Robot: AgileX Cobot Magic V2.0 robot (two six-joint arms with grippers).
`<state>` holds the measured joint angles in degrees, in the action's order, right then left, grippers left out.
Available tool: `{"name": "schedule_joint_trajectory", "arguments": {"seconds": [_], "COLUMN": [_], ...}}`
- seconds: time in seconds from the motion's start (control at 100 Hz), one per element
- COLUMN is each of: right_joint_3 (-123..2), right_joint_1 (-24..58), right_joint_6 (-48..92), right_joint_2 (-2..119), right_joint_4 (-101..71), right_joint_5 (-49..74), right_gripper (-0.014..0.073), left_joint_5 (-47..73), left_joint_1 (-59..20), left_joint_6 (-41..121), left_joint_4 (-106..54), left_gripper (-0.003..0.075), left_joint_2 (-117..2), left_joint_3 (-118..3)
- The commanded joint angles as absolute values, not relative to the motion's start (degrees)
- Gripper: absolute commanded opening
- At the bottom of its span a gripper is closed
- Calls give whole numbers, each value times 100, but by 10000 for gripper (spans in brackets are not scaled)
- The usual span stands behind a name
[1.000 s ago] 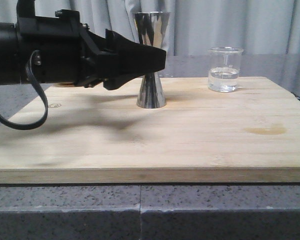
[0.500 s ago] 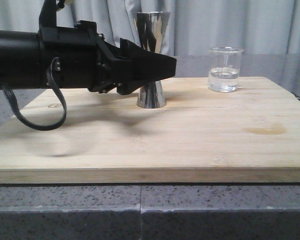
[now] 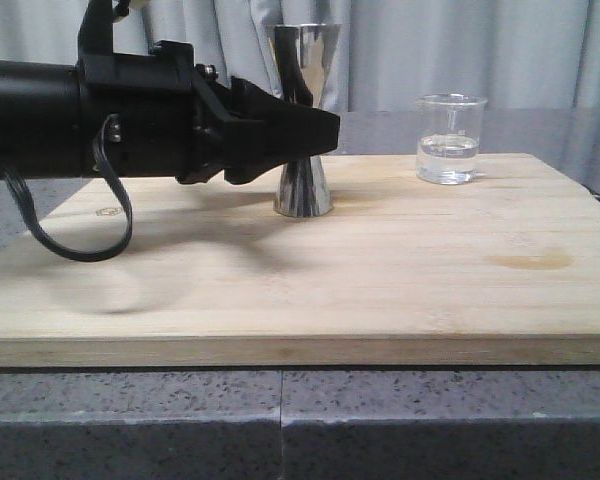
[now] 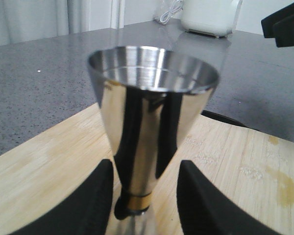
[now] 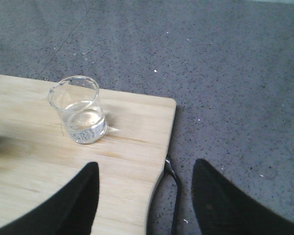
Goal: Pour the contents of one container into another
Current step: 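Close the left gripper around the jigger's waist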
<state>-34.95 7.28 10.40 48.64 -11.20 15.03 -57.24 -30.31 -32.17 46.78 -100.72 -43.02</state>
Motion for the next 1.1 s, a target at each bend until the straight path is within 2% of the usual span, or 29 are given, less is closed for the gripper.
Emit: {"name": "schedule_joint_trajectory", "arguments": {"seconds": [0.0, 0.58, 0.99, 1.09], "right_joint_3": [-3700, -3700, -3700, -3700], "right_joint_1": [736, 736, 736, 736], "right_joint_6": [1088, 1088, 1088, 1088], "right_joint_2": [4852, 4852, 4852, 4852], "right_joint_4": [-1140, -1140, -1140, -1140], "right_joint_5": [1066, 1009, 995, 995], "right_gripper": [353, 353, 353, 353], "left_joint_5": [-6188, -6188, -6302, -6400], "left_joint_1": [-3029, -3029, -3029, -3029], "left_joint_6": [-3278, -3278, -3255, -3239], "left_joint_4": [4504, 4504, 4504, 4504], "left_gripper": [235, 110, -13, -18], "left_joint_2": [-9868, -9868, -9868, -9868], "left_joint_3": [-4456, -4456, -4456, -4456]}}
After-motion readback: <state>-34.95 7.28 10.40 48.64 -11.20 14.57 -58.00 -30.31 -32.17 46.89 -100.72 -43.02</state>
